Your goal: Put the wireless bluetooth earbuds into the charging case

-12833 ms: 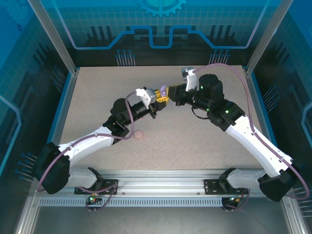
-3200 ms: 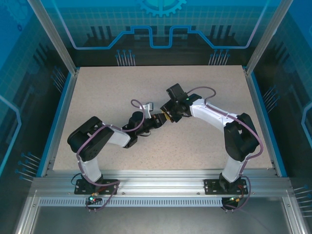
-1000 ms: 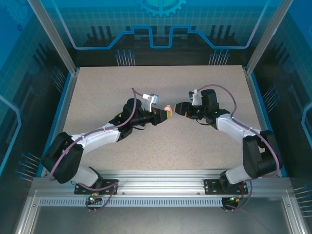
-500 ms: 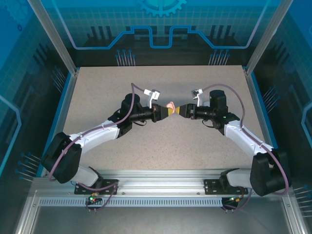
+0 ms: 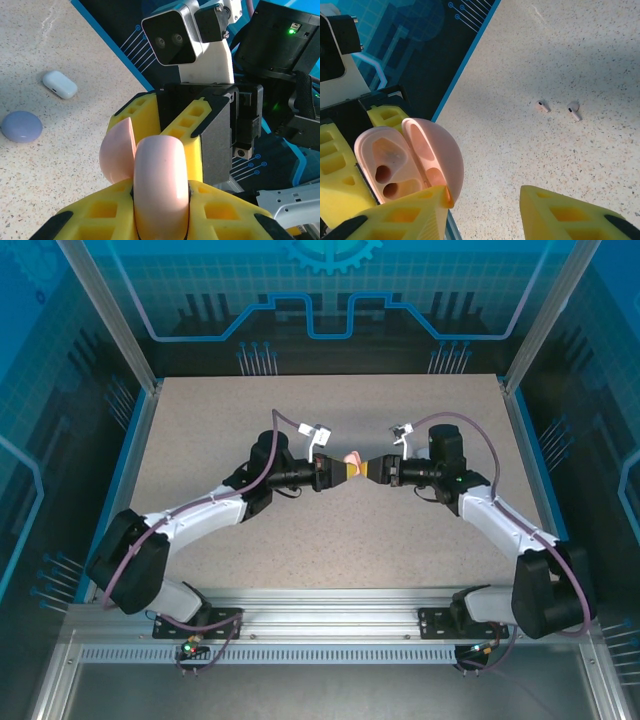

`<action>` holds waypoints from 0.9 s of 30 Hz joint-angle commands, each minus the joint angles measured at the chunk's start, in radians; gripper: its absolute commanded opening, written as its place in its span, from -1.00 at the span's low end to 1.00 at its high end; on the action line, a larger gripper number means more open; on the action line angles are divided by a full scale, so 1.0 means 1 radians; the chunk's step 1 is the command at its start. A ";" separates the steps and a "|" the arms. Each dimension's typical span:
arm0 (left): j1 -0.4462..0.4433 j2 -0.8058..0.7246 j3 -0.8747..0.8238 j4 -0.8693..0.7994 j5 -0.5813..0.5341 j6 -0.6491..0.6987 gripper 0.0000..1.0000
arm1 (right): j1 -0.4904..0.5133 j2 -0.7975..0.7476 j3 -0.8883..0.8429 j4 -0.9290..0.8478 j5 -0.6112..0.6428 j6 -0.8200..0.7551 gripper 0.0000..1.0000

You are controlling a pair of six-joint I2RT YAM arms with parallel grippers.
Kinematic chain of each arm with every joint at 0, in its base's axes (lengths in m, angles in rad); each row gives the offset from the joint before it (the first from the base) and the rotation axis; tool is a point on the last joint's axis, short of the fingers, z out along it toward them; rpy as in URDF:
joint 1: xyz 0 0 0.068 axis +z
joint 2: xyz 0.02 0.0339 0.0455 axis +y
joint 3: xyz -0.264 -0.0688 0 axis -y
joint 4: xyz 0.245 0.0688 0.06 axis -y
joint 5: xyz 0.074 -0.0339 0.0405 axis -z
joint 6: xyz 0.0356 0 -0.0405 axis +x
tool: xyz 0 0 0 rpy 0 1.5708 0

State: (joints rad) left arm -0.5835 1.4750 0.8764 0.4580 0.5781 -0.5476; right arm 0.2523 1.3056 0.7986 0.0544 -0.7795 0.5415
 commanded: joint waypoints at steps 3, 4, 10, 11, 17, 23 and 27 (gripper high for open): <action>0.006 0.016 0.042 0.025 0.044 -0.009 -1.00 | 0.003 0.032 0.037 0.012 -0.013 -0.007 -0.21; 0.004 0.019 0.042 0.025 0.047 -0.010 -1.00 | 0.005 0.039 0.039 0.014 -0.013 -0.006 -0.22; 0.004 0.031 0.041 0.026 0.049 -0.012 -1.00 | 0.025 0.050 0.057 0.014 -0.021 -0.011 -0.24; 0.004 0.029 0.039 0.027 0.049 -0.012 -1.00 | 0.026 0.049 0.059 0.009 -0.019 -0.014 -0.24; 0.004 0.034 0.043 0.031 0.055 -0.015 -1.00 | 0.027 0.069 0.072 0.002 -0.018 -0.023 -0.47; 0.004 0.035 0.040 0.027 0.057 -0.020 -1.00 | 0.028 0.077 0.076 -0.004 -0.025 -0.029 -0.88; 0.004 0.041 0.040 0.021 0.057 -0.021 -1.00 | 0.030 0.068 0.117 -0.026 -0.020 -0.037 -1.00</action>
State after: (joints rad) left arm -0.5720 1.5105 0.8879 0.4576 0.5919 -0.5514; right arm 0.2745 1.3754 0.8661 0.0334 -0.7963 0.5179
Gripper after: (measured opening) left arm 0.224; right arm 0.044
